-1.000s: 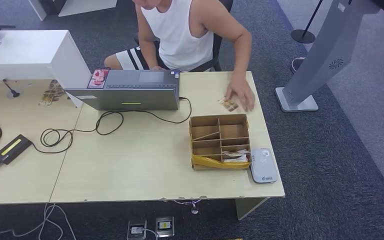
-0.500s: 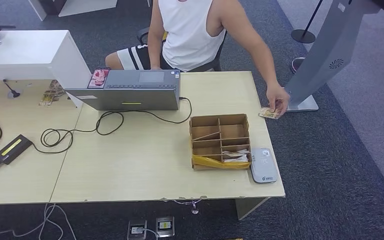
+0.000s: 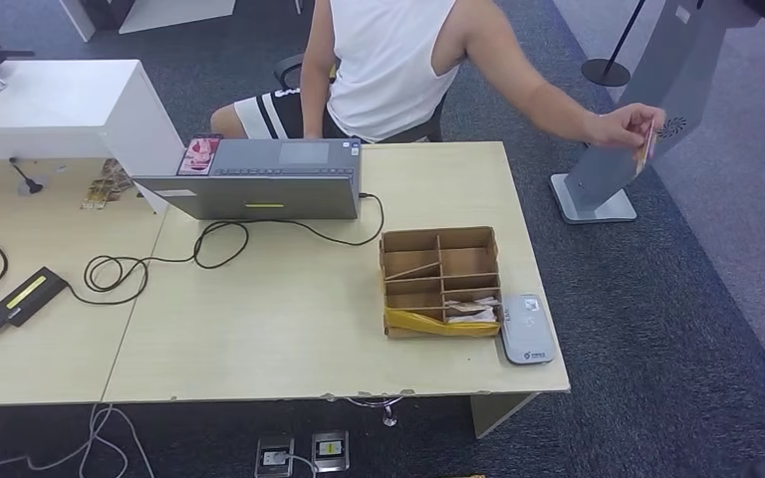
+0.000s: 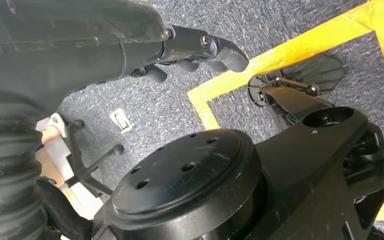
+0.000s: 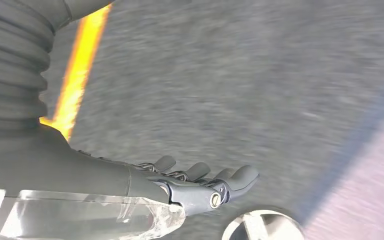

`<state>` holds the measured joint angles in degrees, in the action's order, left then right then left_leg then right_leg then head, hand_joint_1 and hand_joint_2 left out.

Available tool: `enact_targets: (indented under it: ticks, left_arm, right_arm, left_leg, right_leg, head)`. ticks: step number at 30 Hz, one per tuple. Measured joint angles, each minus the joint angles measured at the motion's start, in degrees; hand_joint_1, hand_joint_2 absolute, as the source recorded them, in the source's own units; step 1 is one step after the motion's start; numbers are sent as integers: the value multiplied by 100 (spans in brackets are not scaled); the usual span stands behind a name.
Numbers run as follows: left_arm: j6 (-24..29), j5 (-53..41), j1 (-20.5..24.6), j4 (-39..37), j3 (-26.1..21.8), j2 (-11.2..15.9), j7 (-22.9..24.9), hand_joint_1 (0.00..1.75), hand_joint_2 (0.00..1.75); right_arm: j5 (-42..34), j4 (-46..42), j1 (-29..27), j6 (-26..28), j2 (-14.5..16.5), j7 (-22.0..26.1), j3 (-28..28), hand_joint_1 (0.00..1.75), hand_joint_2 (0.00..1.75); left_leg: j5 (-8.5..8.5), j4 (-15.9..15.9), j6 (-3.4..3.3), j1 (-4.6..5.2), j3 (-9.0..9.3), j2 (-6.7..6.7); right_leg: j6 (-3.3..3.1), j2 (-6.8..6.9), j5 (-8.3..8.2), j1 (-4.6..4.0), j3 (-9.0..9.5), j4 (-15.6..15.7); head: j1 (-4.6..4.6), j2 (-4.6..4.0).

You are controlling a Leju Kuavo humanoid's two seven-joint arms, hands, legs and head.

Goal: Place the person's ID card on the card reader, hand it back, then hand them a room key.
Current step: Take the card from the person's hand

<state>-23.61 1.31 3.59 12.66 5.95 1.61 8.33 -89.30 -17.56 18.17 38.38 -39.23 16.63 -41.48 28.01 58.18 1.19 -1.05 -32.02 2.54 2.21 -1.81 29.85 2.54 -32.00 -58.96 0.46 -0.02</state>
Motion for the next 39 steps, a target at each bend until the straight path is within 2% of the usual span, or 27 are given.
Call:
enact_targets:
  ticks: [4,7,9,11,13,14,16,17,18,19,20,22,24,27,32,39]
  left_arm:
    - [0,139,-5,0,135,-1,2,0,175]
    - [0,255,-4,0,250,-1,10,0,175]
    - [0,317,-5,0,315,-1,19,0,175]
    - [0,375,-5,0,380,-2,24,0,175]
    - [0,462,6,0,452,-11,24,0,175]
    - [1,519,12,0,488,-16,24,0,175]
    - [2,631,17,0,564,-21,24,0,175]
    - [2,674,18,0,603,-21,24,0,175]
    - [2,704,16,0,640,-21,24,0,175]
    - [2,725,13,0,678,-19,24,0,175]
    - [3,750,0,0,720,-13,24,0,175]
    - [4,803,-30,-1,807,-1,22,0,175]
    - [4,853,-43,-2,899,9,21,0,175]
    - [4,912,-36,-3,1033,44,20,0,175]
    - [7,1014,-1,-4,1203,88,20,0,175]
    - [11,1108,13,-4,1417,122,4,0,175]
  right_arm:
    - [121,-96,513,0,-606,228,141,0,175]
    - [498,-174,982,0,-958,358,185,0,175]
    - [986,-242,1323,0,-1133,342,195,0,175]
    - [1892,-341,1625,-1,-1258,118,261,0,175]
    - [3553,-601,1574,-4,-1259,-617,567,0,175]
    - [4688,-846,1397,-7,-1197,-1295,856,0,175]
    - [7543,-1705,970,-7,-992,-3321,1575,0,175]
    - [8991,-2292,826,-1,-918,-4330,1879,0,175]
    - [10327,-2916,744,7,-886,-5063,2110,0,175]
    - [11485,-3531,706,14,-904,-5440,2287,0,175]
    - [12427,-4073,723,19,-943,-5547,2446,0,175]
    - [13498,-4904,821,20,-1008,-5513,2703,0,175]
    - [13271,-5562,936,-6,-1080,-5510,2740,0,175]
    - [12667,-6348,1367,-208,-1177,-5509,2386,0,175]
    - [13242,-7039,2065,-671,-1134,-5510,1566,0,175]
    - [14120,-7395,2720,-1309,-864,-5505,264,0,175]
  left_leg:
    - [-2,0,-3,2,-5,3]
    - [-2,0,-3,3,-6,2]
    - [-2,0,-3,2,-7,3]
    - [-3,-1,-3,2,-11,8]
    - [-3,-3,-3,-23,-48,51]
    - [-2,-4,-1,-45,-75,89]
    - [-4,-5,2,-67,-119,157]
    - [-11,-5,-3,-53,-113,173]
    - [-24,-4,-8,-30,-100,183]
    - [-40,-4,-14,-11,-89,192]
    - [-53,-3,-15,-3,-79,200]
    - [-64,-1,-12,-11,-77,210]
    - [-62,-1,-10,-12,-78,203]
    - [-48,-5,-1,-1,-71,142]
    - [-42,-5,-2,-4,-59,106]
    - [-45,-5,-1,-8,-58,108]
  right_leg:
    - [0,6,0,2,-2,-1]
    - [1,7,-1,2,-2,-1]
    - [1,8,-1,2,-2,-2]
    - [1,11,0,1,1,-3]
    - [0,50,3,-27,39,6]
    - [-2,87,8,-52,72,19]
    - [-7,155,18,-75,107,40]
    - [-2,172,24,-57,90,33]
    - [5,180,29,-29,57,17]
    - [14,187,32,-5,25,4]
    - [22,193,32,4,2,-7]
    - [23,198,25,-4,-7,-6]
    - [23,190,23,-6,-2,-5]
    - [17,132,16,2,-18,-8]
    - [15,99,7,-3,-15,-6]
    - [14,99,2,-6,-16,-7]
  head:
    - [1,0]
    - [0,0]
    - [-1,0]
    - [-2,0]
    - [-15,0]
    - [-8,0]
    - [44,0]
    - [68,0]
    - [79,0]
    - [73,0]
    - [73,0]
    - [77,0]
    - [77,0]
    - [73,0]
    - [77,0]
    - [76,0]
